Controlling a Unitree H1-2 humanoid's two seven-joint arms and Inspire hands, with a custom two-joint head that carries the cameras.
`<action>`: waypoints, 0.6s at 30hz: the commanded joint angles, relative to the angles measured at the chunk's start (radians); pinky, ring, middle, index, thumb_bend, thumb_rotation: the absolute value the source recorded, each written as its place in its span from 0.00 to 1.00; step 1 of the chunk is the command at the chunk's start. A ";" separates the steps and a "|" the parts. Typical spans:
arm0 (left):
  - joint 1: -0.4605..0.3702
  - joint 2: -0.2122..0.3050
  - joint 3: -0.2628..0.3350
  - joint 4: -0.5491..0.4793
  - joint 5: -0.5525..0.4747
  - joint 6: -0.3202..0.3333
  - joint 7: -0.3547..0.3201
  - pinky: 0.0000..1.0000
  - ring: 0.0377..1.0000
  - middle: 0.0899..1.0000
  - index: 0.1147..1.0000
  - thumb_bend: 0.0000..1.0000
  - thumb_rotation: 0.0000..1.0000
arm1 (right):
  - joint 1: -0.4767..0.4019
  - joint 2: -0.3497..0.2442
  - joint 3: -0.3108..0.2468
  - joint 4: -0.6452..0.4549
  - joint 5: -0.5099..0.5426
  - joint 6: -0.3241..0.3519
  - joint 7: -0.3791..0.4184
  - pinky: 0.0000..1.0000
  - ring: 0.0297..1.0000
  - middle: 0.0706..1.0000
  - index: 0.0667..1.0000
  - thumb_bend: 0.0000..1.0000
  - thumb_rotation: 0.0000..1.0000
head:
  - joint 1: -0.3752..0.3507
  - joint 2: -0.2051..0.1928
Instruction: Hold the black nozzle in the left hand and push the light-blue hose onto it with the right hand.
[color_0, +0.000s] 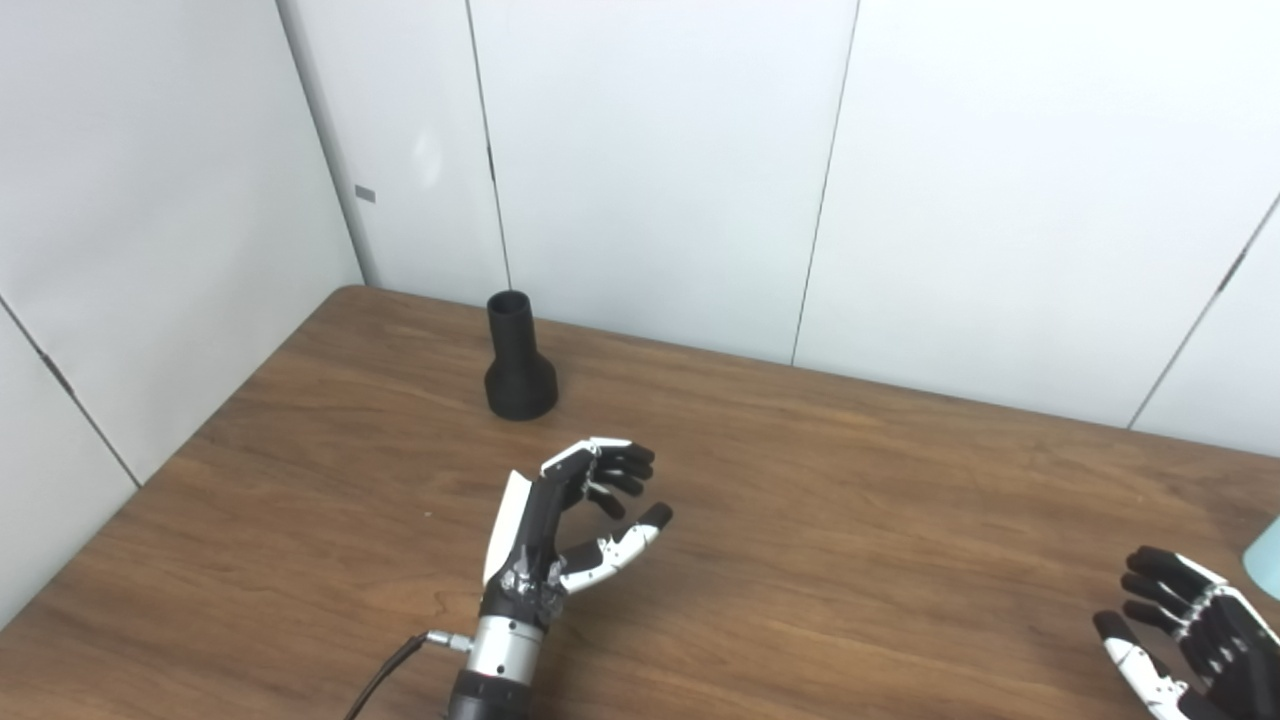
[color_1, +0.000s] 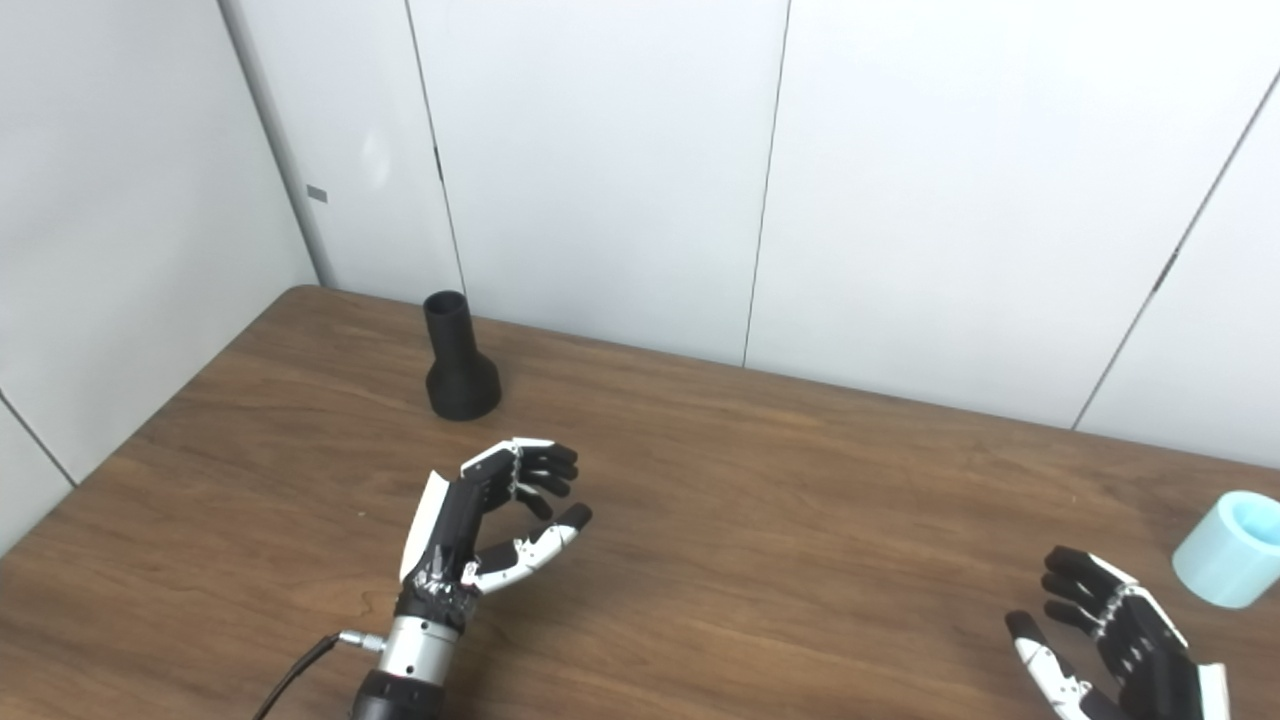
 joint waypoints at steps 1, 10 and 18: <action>0.033 -0.022 -0.019 0.067 0.018 -0.022 0.016 0.44 0.54 0.58 0.57 0.54 0.09 | -0.007 -0.004 -0.009 -0.012 -0.001 -0.019 -0.006 0.63 0.70 0.70 0.66 0.23 0.00 | 0.001 0.000; 0.035 -0.026 -0.014 0.059 0.024 -0.001 0.024 0.50 0.60 0.61 0.60 0.61 0.13 | 0.001 0.008 -0.007 -0.063 -0.012 0.039 -0.006 0.64 0.70 0.70 0.66 0.22 0.00 | -0.003 -0.002; 0.038 -0.027 0.007 0.030 -0.021 0.089 0.011 0.65 0.73 0.74 0.73 0.81 0.22 | 0.003 0.017 -0.002 -0.090 -0.011 0.064 0.001 0.66 0.71 0.71 0.67 0.20 0.00 | -0.012 -0.007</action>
